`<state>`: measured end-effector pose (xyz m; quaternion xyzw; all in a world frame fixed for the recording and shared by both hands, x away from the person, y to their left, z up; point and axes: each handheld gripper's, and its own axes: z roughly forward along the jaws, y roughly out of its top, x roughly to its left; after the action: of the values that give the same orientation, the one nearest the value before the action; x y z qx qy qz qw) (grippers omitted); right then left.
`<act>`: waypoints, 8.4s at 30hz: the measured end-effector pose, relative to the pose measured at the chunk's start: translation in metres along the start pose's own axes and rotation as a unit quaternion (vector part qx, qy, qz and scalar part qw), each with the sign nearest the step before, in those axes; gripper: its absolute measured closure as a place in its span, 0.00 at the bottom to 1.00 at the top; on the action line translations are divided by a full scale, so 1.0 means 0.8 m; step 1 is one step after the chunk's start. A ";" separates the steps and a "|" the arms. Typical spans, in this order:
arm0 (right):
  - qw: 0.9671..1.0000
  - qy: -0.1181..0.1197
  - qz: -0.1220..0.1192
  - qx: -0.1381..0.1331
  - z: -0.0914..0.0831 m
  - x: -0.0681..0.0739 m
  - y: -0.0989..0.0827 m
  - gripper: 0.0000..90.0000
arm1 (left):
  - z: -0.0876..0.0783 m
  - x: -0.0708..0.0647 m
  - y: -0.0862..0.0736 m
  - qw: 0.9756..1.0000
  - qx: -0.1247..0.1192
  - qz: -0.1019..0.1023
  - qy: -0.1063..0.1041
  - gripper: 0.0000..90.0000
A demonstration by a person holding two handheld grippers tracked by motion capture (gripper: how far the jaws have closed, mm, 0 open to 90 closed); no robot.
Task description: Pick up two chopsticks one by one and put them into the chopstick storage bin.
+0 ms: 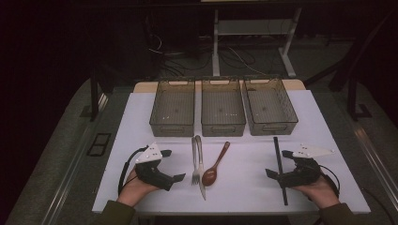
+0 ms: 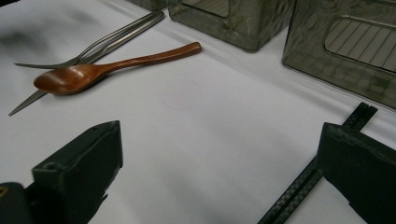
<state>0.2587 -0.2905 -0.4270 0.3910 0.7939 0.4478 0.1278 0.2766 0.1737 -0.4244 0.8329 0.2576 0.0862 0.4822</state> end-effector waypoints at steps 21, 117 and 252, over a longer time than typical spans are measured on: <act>0.999 -0.043 0.023 -0.008 0.010 -0.013 0.009 0.00 | 0.001 0.000 -0.003 1.000 -0.003 -0.003 -0.002 0.00; 0.993 -0.067 0.009 0.101 0.145 -0.030 0.072 0.83 | 0.006 -0.002 -0.004 1.000 0.003 -0.002 -0.014 0.00; 0.995 0.000 -0.014 0.098 0.033 -0.001 0.007 0.95 | 0.007 -0.005 -0.008 1.000 -0.003 -0.003 -0.015 0.00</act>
<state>0.2768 -0.2735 -0.4378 0.3903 0.8393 0.3662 0.0956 0.2733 0.1705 -0.4322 0.8316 0.2527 0.0732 0.4890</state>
